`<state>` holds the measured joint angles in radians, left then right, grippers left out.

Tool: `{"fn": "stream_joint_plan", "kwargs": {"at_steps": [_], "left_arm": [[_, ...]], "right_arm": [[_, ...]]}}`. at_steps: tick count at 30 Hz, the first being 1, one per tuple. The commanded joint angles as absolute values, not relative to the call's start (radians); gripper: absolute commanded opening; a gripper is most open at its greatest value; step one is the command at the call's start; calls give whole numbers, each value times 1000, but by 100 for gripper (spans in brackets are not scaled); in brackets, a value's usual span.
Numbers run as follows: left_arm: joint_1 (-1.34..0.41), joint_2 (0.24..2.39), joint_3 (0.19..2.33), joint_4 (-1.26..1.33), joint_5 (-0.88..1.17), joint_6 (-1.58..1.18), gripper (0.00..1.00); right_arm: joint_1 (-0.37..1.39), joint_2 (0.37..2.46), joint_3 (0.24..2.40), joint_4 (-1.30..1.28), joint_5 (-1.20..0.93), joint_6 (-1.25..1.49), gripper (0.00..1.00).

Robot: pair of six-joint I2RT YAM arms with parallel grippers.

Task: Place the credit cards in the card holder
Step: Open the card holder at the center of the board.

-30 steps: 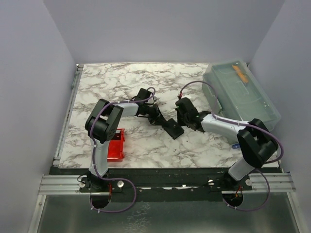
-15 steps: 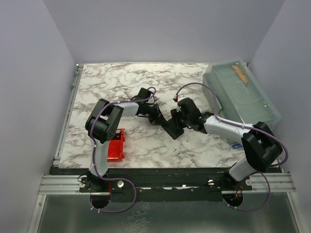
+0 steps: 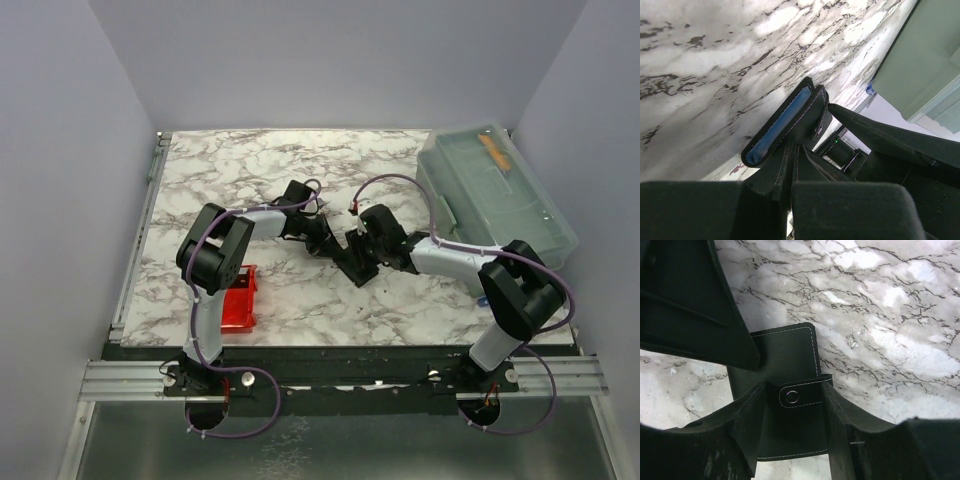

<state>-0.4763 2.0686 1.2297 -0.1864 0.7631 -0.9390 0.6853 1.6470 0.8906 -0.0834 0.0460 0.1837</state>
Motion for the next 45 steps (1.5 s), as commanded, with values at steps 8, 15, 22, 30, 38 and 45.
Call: {"fn": "stream_joint_plan", "kwargs": {"at_steps": [8, 15, 22, 30, 38, 45], "left_arm": [[-495, 2148, 1207, -273, 627, -899, 0], [-495, 2152, 1211, -283, 618, -889, 0], [-499, 2154, 1224, -303, 613, -870, 0], [-504, 2114, 1265, -319, 646, -780, 0], [-512, 1862, 1258, -331, 540, -608, 52], [-514, 1726, 1113, -331, 509, -739, 66]], "right_arm": [[684, 1670, 865, -97, 157, 274, 10], [653, 1594, 826, -68, 160, 380, 0], [561, 1492, 742, -19, 28, 459, 1], [502, 1450, 777, -92, -40, 446, 1], [502, 1388, 811, -111, -189, 463, 1], [501, 1363, 821, -78, -267, 597, 1]]}}
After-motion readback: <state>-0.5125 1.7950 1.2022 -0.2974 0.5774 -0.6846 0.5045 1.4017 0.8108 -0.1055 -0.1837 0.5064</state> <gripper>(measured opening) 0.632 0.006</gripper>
